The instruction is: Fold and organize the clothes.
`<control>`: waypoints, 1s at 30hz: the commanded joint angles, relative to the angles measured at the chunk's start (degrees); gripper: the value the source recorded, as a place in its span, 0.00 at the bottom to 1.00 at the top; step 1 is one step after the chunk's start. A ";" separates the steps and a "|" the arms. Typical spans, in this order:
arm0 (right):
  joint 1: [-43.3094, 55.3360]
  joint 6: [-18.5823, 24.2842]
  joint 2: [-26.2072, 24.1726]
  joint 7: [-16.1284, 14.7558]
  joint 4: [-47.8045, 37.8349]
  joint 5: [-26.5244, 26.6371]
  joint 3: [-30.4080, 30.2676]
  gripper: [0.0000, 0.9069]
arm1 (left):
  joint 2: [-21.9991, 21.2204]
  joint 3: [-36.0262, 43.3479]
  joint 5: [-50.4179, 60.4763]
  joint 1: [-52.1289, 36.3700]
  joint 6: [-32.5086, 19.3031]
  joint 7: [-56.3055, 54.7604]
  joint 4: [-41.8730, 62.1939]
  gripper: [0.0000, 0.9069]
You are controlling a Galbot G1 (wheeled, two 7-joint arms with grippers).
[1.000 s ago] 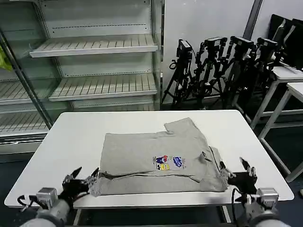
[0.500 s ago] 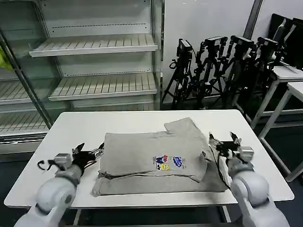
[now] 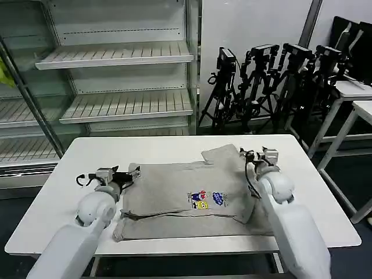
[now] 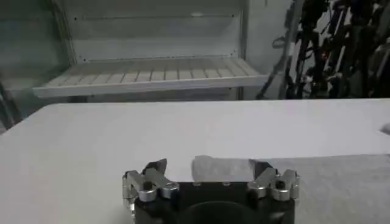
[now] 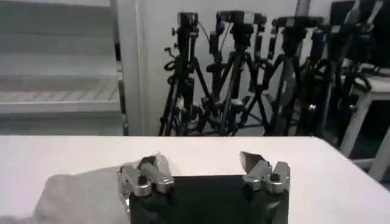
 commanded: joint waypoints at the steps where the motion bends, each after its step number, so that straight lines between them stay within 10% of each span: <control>1: 11.20 -0.13 5.55 -0.45 -19.16 -0.54 -2.48 1.00 | -1.84 5.45 -1.26 -8.76 -0.03 -0.75 11.48 1.00; 12: 12.37 -0.25 7.39 -1.52 -23.64 4.76 -4.26 1.00 | -2.09 5.72 -1.54 -8.87 -0.03 -0.83 12.90 1.00; 14: 12.48 -0.29 7.50 -1.76 -24.19 6.19 -4.34 0.79 | -2.08 5.66 -1.53 -8.74 -0.06 -0.82 12.81 0.78; 15: 12.50 -0.29 7.52 -1.86 -24.64 7.22 -4.35 0.66 | -2.10 5.62 -1.50 -8.69 -0.07 -0.83 12.76 0.38; 16: 12.51 -0.26 7.60 -1.90 -24.92 7.75 -4.29 0.48 | -2.09 5.58 -1.50 -8.46 -0.08 -0.83 12.67 0.21; 17: 12.49 -0.28 7.59 -1.92 -25.09 8.51 -4.23 0.11 | -2.09 5.53 -1.48 -8.29 -0.09 -0.81 12.55 0.04; 30: 11.81 -0.16 7.05 -2.16 -23.75 10.28 -4.56 0.00 | -1.44 5.09 -2.48 -6.99 -0.12 -0.19 11.68 0.02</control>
